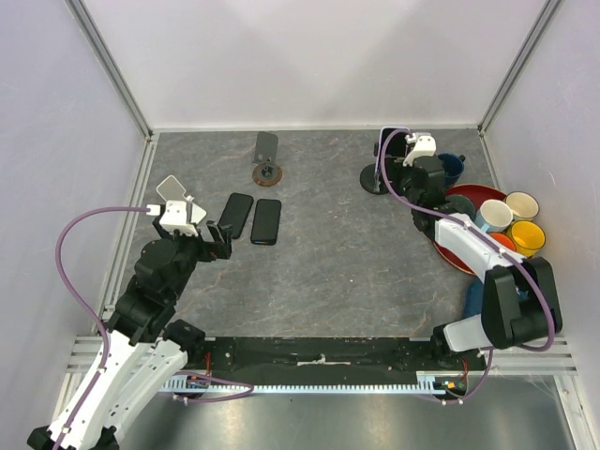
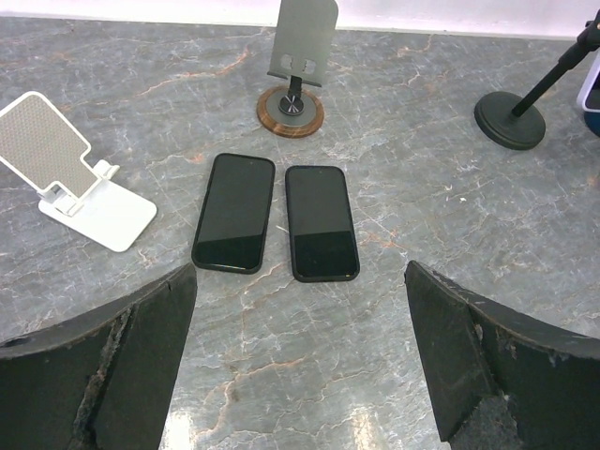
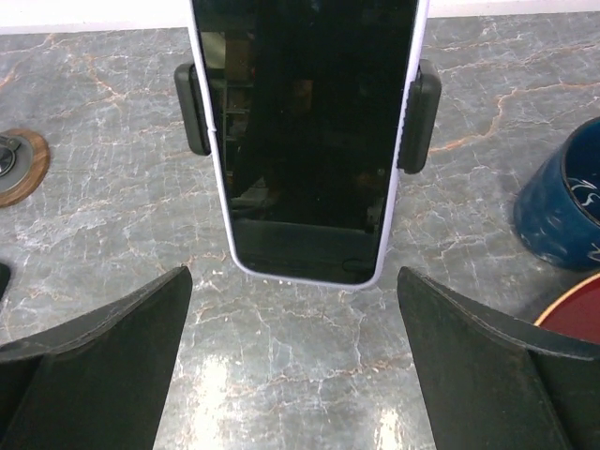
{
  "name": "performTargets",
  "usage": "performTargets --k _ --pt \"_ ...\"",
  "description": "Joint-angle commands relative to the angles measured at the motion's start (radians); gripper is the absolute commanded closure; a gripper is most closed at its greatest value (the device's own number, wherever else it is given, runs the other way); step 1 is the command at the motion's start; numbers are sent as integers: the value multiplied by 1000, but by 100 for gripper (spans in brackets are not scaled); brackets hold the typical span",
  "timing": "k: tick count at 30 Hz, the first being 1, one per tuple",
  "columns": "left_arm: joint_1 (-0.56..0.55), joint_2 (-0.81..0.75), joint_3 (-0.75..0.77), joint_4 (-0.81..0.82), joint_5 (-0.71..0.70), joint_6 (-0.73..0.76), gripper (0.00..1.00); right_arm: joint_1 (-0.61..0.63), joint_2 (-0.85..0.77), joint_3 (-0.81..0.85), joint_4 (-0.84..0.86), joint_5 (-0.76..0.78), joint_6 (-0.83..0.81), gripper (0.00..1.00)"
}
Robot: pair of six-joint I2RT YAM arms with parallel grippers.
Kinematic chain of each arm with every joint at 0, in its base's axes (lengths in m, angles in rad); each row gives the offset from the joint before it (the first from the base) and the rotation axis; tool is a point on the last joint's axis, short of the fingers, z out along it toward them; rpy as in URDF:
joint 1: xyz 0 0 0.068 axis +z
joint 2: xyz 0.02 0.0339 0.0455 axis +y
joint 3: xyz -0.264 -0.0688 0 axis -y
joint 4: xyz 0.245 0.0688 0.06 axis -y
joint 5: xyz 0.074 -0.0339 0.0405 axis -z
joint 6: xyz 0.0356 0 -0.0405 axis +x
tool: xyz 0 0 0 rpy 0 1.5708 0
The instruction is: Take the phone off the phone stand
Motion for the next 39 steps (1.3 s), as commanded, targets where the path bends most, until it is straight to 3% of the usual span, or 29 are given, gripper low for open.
performTargets --k 1,13,30,39 --pt "-1 0 -4 45 13 31 2 0 53 3 190 10 18 2" --pt "-1 35 1 48 37 32 2 1 139 11 257 95 -13 2" --pt "-1 46 -1 46 48 32 3 6 237 72 291 79 -18 2" --pt "-1 41 -2 42 48 34 3 32 224 57 288 205 -33 2"
